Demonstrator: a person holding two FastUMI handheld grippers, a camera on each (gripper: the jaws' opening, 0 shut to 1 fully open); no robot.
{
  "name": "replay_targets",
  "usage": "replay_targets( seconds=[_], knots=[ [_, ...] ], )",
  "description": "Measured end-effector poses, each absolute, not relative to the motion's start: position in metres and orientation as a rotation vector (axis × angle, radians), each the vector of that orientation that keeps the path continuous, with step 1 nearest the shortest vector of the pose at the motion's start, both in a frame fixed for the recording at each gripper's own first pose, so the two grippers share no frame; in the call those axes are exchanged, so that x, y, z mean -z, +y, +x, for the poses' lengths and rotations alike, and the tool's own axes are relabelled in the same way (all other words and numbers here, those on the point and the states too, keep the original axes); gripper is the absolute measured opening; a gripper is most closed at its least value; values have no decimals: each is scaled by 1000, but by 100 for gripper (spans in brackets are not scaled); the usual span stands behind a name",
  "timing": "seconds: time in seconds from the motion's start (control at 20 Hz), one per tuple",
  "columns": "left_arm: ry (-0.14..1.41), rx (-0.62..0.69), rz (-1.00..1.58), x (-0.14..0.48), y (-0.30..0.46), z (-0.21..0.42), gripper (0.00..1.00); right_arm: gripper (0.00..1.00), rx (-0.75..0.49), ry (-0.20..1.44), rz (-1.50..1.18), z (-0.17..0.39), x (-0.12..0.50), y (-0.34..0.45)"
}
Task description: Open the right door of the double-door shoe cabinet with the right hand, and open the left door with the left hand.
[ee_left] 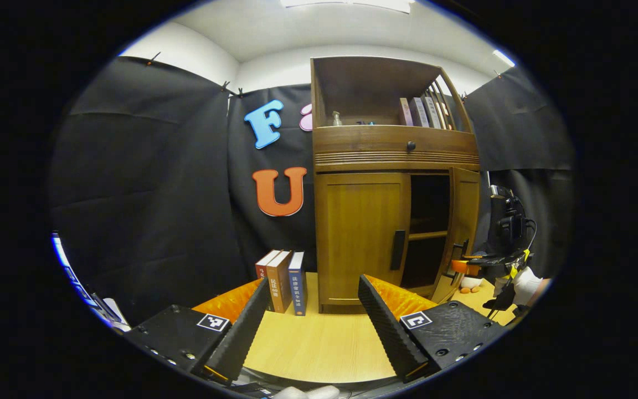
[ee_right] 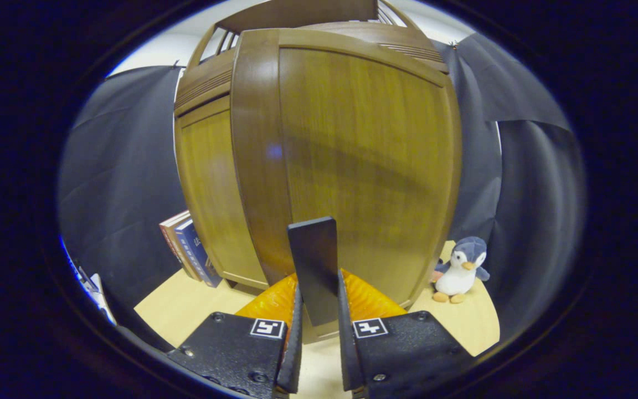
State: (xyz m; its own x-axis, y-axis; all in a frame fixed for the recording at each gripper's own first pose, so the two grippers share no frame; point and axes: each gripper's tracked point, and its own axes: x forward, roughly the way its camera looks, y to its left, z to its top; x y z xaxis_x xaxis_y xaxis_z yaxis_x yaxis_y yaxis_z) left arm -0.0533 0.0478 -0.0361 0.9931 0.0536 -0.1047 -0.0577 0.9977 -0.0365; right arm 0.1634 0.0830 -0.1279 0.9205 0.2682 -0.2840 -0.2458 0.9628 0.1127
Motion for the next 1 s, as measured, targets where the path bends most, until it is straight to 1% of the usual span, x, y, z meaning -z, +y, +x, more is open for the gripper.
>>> replay_targets(
  seconds=[0.1, 0.15, 0.2, 0.4, 0.85, 1.0],
  knots=[
    [96, -23, -48, 33, 36, -47, 96, 32, -252, 301, 80, 151, 129, 71],
    [91, -9, -47, 32, 32, -44, 100, 32, -247, 302, 84, 146, 129, 66],
    [89, 6, -46, 31, 27, -40, 96, 32, -244, 304, 91, 142, 130, 60],
    [94, 72, -39, 33, 5, -32, 96, 31, -215, 325, 144, 125, 133, 39],
    [101, 182, -30, 36, -34, -19, 96, 20, -122, 321, 158, 104, 138, -14],
    [101, 212, -23, 38, -47, -15, 96, 14, -82, 313, 159, 98, 139, -35]
  ],
)
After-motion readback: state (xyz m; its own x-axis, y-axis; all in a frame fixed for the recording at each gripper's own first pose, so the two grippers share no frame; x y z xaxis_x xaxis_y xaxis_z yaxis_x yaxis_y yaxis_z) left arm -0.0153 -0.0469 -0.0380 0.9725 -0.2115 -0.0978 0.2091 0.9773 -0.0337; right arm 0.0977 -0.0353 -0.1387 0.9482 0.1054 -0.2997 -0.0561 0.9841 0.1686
